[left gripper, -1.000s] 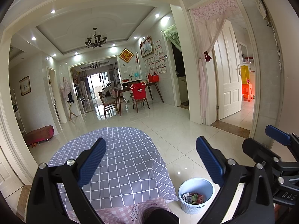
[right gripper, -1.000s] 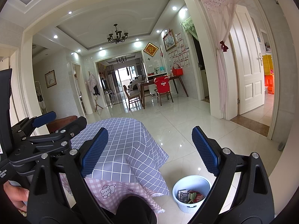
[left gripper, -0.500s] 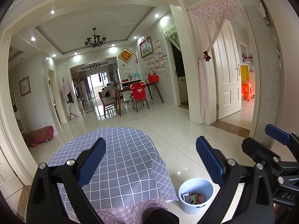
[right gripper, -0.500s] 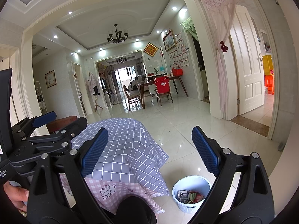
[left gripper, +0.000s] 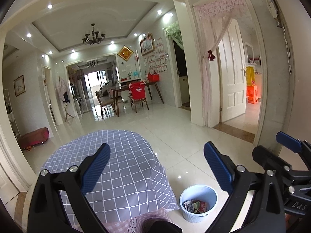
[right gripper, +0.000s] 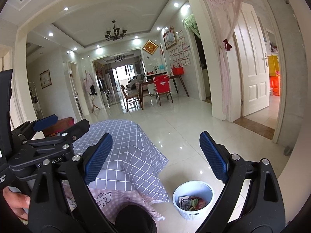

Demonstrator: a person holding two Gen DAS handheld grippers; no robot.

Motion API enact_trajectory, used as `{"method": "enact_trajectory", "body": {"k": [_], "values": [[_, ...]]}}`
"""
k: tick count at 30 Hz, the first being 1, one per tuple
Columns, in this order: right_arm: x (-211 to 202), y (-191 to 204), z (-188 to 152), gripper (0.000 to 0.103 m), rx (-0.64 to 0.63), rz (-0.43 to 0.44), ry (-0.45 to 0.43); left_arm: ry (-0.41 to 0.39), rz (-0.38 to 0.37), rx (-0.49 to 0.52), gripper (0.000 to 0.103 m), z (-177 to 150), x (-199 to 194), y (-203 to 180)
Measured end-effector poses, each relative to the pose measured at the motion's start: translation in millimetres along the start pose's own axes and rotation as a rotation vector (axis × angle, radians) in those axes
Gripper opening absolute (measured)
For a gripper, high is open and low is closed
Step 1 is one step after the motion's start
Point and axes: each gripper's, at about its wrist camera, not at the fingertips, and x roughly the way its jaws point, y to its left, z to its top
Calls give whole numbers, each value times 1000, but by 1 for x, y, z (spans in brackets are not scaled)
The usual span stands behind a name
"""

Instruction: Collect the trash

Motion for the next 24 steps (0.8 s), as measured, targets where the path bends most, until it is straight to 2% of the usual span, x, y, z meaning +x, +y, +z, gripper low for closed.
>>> {"method": "enact_trajectory", "body": {"k": [15, 24], "values": [[65, 31, 2, 89, -3, -37, 40, 48, -19, -34, 95, -16, 54, 69], [129, 65, 5, 89, -25, -15, 123, 108, -15, -69, 95, -29, 97, 123]]}}
